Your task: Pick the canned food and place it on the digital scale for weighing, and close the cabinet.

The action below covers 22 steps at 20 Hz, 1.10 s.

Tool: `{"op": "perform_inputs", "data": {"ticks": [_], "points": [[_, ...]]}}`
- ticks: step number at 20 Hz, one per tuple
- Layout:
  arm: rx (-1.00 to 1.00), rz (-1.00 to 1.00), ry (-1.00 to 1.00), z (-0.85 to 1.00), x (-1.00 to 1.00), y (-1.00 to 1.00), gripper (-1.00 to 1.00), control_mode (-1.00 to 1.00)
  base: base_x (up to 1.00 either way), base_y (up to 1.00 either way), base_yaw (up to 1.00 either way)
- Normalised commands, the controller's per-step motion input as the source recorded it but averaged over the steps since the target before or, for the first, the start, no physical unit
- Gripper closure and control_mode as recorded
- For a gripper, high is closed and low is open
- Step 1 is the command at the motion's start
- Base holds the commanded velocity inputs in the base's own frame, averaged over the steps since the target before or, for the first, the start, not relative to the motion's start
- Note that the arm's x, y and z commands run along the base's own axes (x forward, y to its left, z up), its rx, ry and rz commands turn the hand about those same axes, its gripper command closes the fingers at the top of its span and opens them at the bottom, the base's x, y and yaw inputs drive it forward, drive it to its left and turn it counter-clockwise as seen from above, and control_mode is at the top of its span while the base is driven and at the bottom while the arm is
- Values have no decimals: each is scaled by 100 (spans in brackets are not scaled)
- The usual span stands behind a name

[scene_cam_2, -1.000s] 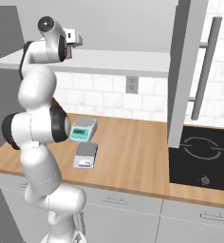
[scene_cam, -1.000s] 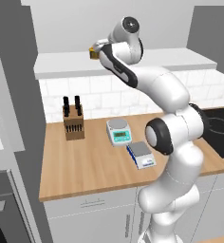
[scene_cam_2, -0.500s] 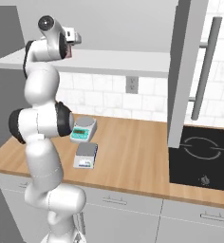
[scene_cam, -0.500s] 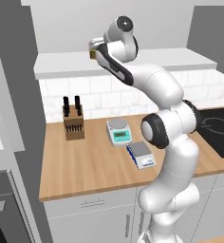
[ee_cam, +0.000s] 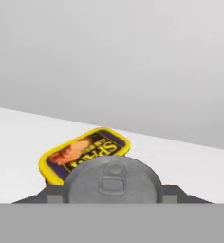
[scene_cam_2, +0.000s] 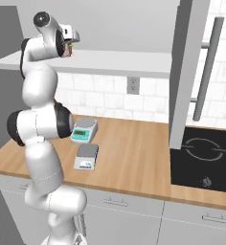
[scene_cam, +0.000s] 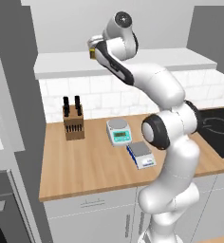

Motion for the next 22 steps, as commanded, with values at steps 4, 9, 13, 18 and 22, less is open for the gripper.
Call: {"op": "perform_inputs", "data": {"ticks": [4, 9, 13, 18, 22], "points": [[3, 0, -40, -31, -100, -21, 100, -100, 0, 0, 0], [10, 0, -33, -5, -100, -23, 100, -100, 0, 0, 0], [18, 0, -5, 31, -100, -29, 100, -100, 0, 0, 0], [15, 0, 0, 16, -100, -43, 100, -100, 0, 0, 0], [6, 0, 1, 1, -100, -50, 100, -100, 0, 0, 0]]}}
